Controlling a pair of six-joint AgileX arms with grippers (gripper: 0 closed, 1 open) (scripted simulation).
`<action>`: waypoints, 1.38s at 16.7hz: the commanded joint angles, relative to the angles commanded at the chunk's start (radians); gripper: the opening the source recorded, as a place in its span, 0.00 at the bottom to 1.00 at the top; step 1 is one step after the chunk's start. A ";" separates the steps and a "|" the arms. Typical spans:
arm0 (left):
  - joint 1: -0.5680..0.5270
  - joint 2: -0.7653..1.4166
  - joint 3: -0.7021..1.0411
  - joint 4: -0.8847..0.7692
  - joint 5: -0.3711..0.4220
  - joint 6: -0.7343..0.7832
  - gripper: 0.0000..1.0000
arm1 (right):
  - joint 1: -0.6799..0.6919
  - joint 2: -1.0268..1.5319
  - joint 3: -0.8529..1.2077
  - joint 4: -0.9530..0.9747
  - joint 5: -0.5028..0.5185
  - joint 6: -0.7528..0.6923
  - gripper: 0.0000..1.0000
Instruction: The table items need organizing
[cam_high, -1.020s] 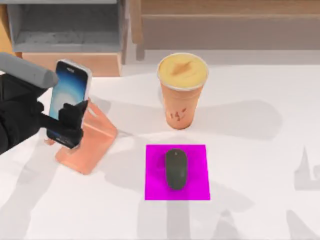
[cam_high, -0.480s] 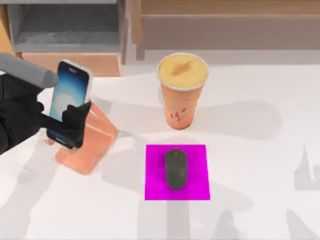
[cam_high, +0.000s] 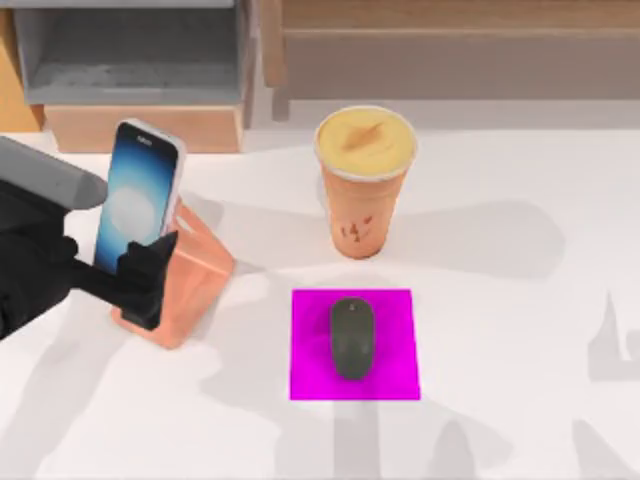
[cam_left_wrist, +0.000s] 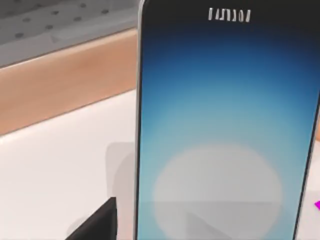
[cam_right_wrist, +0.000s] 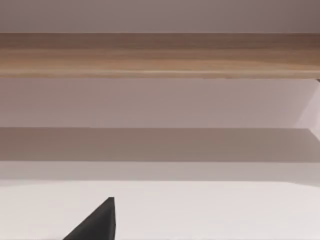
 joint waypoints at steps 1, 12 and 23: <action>0.000 0.000 0.000 0.000 0.000 0.000 1.00 | 0.000 0.000 0.000 0.000 0.000 0.000 1.00; 0.079 -0.295 -0.125 -0.020 -0.059 -0.040 1.00 | 0.000 0.000 0.000 0.000 0.000 0.000 1.00; 0.246 -0.943 -0.410 -0.071 -0.196 -0.120 1.00 | 0.000 0.000 0.000 0.000 0.000 0.000 1.00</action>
